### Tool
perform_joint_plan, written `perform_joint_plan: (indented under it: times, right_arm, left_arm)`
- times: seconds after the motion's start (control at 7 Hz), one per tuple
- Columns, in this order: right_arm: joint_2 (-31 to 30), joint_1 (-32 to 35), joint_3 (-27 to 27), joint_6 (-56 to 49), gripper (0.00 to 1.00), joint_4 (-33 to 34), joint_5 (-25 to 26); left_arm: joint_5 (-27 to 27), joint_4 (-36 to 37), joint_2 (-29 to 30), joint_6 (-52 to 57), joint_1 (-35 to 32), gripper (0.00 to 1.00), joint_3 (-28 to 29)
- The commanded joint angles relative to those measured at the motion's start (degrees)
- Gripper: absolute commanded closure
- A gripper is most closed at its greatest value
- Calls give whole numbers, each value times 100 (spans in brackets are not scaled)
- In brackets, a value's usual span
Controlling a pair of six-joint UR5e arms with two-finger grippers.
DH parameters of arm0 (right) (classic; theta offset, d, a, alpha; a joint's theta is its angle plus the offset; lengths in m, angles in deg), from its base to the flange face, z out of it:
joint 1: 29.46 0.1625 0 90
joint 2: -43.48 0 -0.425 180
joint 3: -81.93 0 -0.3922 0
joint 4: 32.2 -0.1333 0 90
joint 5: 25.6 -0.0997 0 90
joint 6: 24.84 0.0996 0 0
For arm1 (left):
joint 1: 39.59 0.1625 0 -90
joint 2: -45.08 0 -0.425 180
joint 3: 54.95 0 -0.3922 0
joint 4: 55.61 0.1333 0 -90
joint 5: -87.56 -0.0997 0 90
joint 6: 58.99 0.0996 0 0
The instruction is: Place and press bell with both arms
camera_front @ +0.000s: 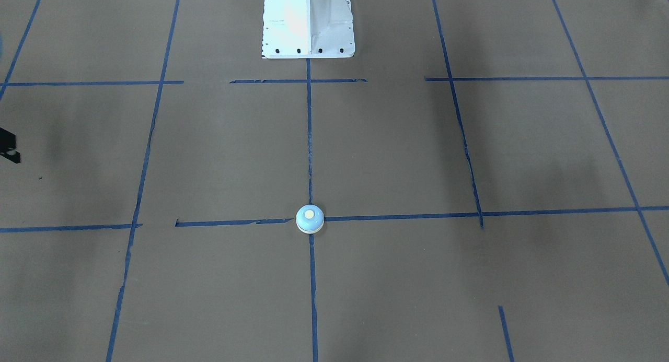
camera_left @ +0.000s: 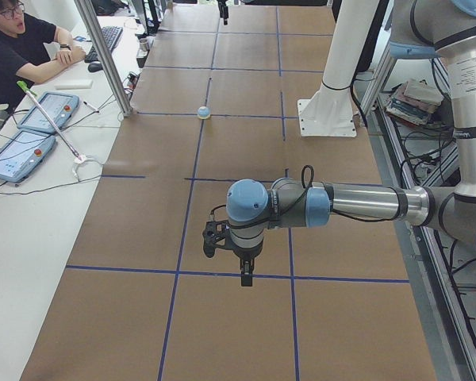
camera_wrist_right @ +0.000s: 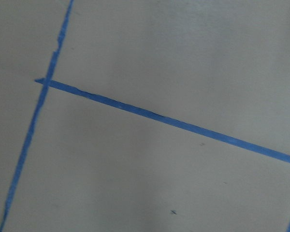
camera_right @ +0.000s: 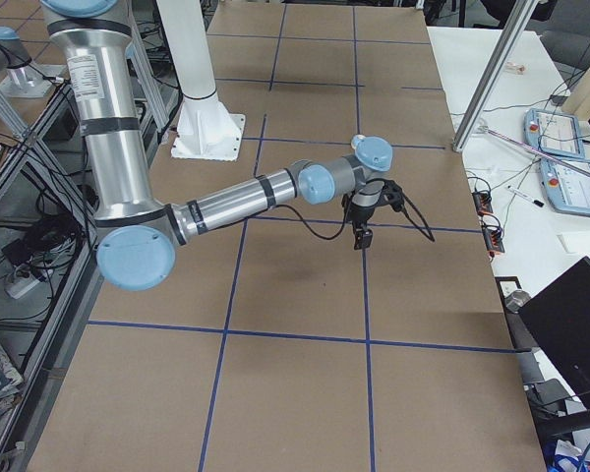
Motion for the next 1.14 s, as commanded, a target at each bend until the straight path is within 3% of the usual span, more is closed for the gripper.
perform_joint_plan:
  times: [0.0,0.29,1.0]
  right_arm:
    - [-1130,899,-15,-735,0,-82,-26]
    - [-1529,1157,-320,-632,0,-74,-270]
    - [-1575,1157,-322,-648,0,-91,-429]
  left_arm:
    - [-12,33,-19,-6,18,0,-5]
    - [-21,33,-19,-6,0,0,-57]
    - [-30,33,-27,-6,18,0,-22]
